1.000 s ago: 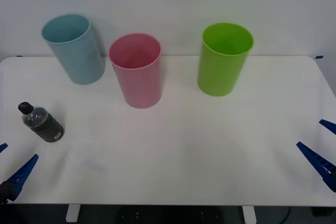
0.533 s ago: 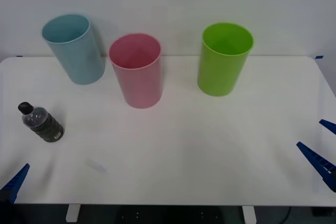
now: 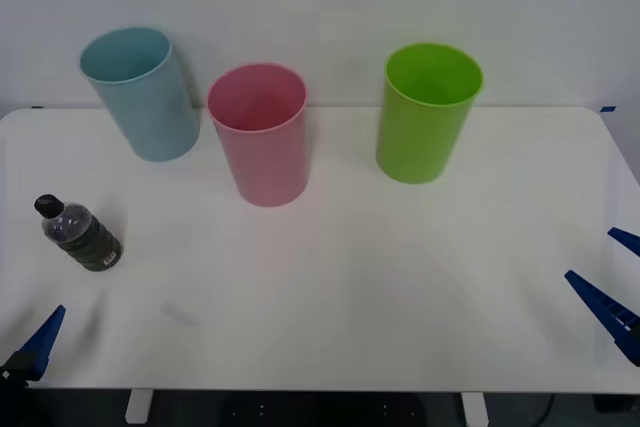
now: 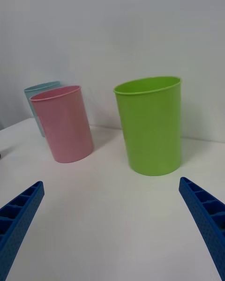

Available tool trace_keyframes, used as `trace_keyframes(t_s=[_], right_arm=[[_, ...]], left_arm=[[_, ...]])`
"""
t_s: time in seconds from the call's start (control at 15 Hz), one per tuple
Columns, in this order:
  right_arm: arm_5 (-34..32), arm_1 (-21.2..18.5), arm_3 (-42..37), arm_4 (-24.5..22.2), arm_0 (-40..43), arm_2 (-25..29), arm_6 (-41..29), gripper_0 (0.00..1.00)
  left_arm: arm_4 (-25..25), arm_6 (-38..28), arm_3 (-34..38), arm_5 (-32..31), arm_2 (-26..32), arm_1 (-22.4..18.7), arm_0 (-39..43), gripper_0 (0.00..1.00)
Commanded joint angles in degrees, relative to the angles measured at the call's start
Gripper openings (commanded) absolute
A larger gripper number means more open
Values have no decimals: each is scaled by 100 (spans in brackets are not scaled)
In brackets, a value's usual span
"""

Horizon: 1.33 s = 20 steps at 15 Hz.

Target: Grasp the object on the table and drop it into the matching bin: aluminum can to the light blue bin, PET bottle to the pink bin.

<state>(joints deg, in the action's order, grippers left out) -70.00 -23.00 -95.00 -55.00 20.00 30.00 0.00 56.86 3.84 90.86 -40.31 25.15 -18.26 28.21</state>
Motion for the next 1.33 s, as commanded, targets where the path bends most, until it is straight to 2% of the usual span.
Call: trace_keyframes(t_s=[0.07,0.8,1.33], right_arm=[[0,0,0,0,0,0,0,100],[0,0,0,0,0,0,0,100],[0,0,0,0,0,0,0,100]], left_arm=[[1,108,-262,23,-36,7,-237,100],[-8,539,-1246,226,-247,15,-1292,100],[9,583,-1360,726,-511,7,-1688,100]])
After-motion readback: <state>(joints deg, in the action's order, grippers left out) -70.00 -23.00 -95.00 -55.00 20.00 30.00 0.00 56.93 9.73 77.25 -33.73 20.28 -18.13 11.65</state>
